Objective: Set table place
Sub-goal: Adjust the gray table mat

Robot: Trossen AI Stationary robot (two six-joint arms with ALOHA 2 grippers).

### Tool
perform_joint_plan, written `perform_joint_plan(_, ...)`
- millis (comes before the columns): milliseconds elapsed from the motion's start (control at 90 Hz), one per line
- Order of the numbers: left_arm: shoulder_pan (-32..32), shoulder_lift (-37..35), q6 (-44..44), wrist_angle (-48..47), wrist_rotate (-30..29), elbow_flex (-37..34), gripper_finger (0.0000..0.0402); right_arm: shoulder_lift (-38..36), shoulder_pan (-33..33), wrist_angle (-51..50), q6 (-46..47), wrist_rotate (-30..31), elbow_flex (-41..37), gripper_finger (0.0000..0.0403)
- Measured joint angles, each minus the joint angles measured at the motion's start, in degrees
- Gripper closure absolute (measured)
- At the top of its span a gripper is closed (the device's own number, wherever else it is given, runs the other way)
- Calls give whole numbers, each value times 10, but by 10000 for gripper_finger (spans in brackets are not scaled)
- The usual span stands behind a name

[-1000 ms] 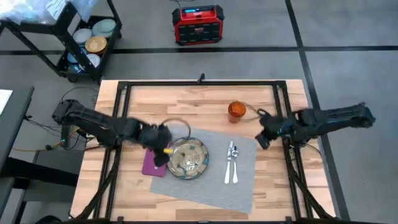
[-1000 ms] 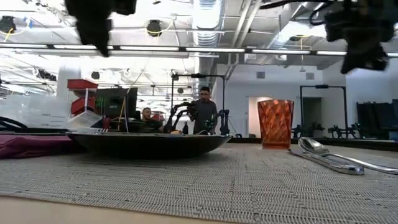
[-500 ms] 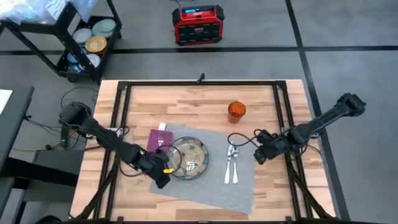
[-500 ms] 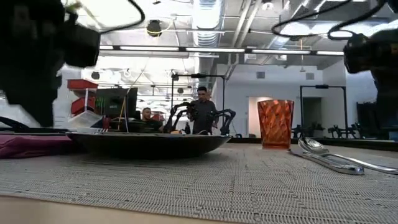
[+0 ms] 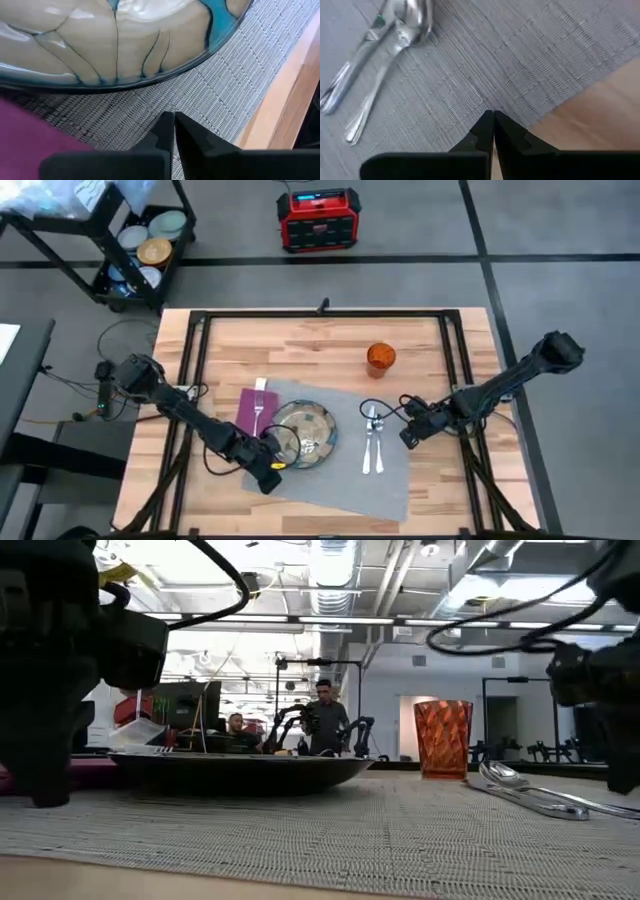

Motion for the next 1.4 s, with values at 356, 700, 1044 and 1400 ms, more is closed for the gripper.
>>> perform_joint_plan(356,3,1,-5,14,-31,-1,401,6,-90,8,-64,-13,-2,403)
perform_joint_plan(700,5,2,-16,71,-60,-1,401,4,-156,-32,-122,-18,-2,403)
perform_joint_plan(1044,19,76,-15,147,-32,27,401,1,-211,-53,-173,-17,-2,403)
perform_joint_plan(1400,21,60,38,94,-32,78,401,-87,-214,-111,-154,-13,-7,403)
